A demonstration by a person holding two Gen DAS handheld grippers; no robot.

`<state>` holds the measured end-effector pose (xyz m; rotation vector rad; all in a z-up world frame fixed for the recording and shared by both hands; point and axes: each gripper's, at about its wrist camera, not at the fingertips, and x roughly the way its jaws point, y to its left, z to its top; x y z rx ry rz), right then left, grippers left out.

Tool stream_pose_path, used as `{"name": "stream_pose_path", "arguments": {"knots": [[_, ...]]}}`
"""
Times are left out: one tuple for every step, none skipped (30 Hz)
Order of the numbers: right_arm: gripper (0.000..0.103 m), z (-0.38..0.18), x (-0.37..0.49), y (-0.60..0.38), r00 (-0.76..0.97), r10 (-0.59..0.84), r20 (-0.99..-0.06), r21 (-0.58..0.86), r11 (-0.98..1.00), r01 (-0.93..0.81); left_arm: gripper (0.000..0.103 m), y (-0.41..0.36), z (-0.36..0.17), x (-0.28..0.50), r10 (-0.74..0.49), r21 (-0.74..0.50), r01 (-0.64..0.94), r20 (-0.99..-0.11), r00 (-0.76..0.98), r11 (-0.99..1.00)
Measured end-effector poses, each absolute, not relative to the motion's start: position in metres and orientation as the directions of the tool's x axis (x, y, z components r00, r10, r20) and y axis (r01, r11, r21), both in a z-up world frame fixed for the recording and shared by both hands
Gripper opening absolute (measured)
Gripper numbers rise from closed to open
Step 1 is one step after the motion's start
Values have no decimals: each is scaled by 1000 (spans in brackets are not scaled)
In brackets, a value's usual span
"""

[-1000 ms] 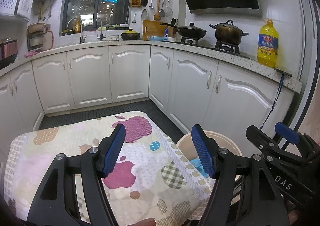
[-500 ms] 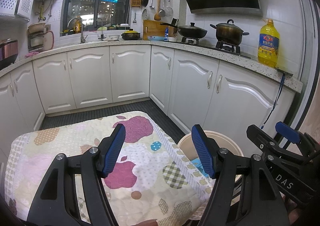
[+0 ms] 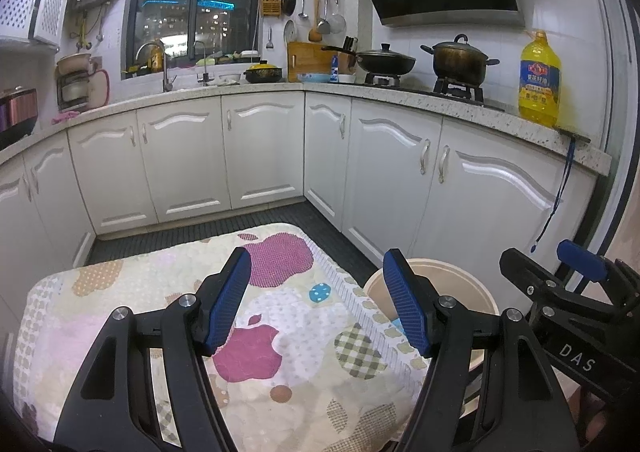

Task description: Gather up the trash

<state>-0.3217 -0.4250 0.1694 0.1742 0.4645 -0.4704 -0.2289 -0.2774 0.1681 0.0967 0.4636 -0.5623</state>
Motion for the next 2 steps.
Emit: {"name": "stream_pose_path", "arguments": {"knots": [[81,169,-321,-425,789,-395,-471,55,879,473,67,-277,167,-227,-491,-40,534,-455,743,844],[81,168,-320,-425,789,-395,-472,56,879,473,67,-275,165,-225,-492,-46,534,-462,738,844]]}}
